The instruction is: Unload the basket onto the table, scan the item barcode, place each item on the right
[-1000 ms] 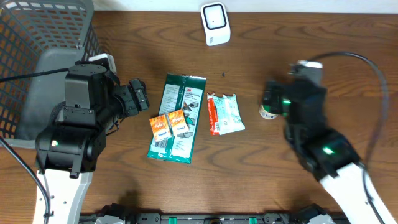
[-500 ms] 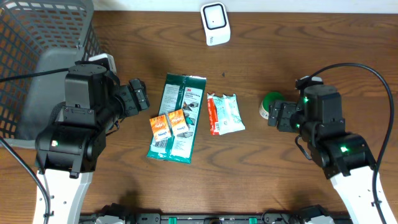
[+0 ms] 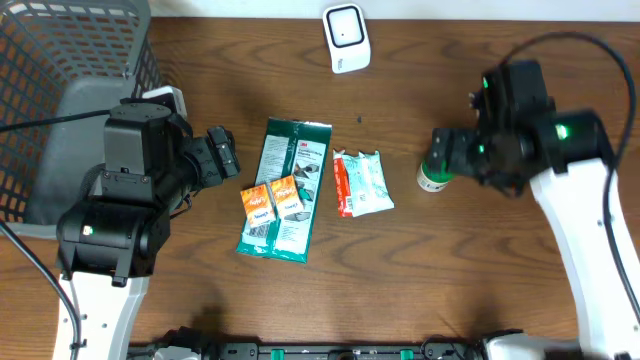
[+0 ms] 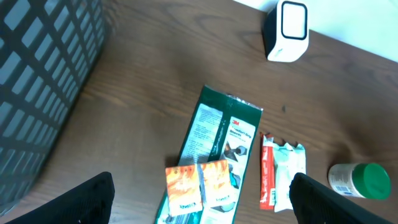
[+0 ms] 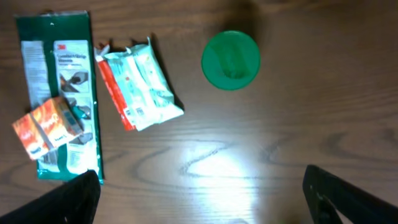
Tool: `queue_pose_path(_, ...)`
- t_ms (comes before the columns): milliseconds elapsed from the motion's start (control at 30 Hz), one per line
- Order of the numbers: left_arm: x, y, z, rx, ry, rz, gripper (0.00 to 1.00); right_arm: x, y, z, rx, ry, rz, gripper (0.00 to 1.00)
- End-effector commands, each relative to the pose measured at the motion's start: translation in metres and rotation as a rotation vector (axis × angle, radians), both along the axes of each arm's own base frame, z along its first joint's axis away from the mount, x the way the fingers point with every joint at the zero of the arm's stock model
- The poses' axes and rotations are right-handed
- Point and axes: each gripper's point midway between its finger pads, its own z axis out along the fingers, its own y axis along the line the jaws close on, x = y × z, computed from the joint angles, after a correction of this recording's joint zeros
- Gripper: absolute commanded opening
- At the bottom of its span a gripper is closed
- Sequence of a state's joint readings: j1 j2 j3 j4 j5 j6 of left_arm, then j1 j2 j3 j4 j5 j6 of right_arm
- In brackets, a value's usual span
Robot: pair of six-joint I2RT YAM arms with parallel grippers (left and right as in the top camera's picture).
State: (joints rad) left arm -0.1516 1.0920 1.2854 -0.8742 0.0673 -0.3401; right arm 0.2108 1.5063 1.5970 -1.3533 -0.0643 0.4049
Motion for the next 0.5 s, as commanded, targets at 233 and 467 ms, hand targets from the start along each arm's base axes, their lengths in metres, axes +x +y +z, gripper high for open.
queue_pose_path(233,0.001,0.003,0.006,0.010,-0.016,0.013,0.90,0.039,0.000,-0.054,-0.035,0.124,-0.011,0.99)
queue_pose_path(467,0.001,0.003,0.006,0.010,-0.016,0.013,0.90,0.052,-0.004,-0.095,-0.037,0.202,-0.085,0.99)
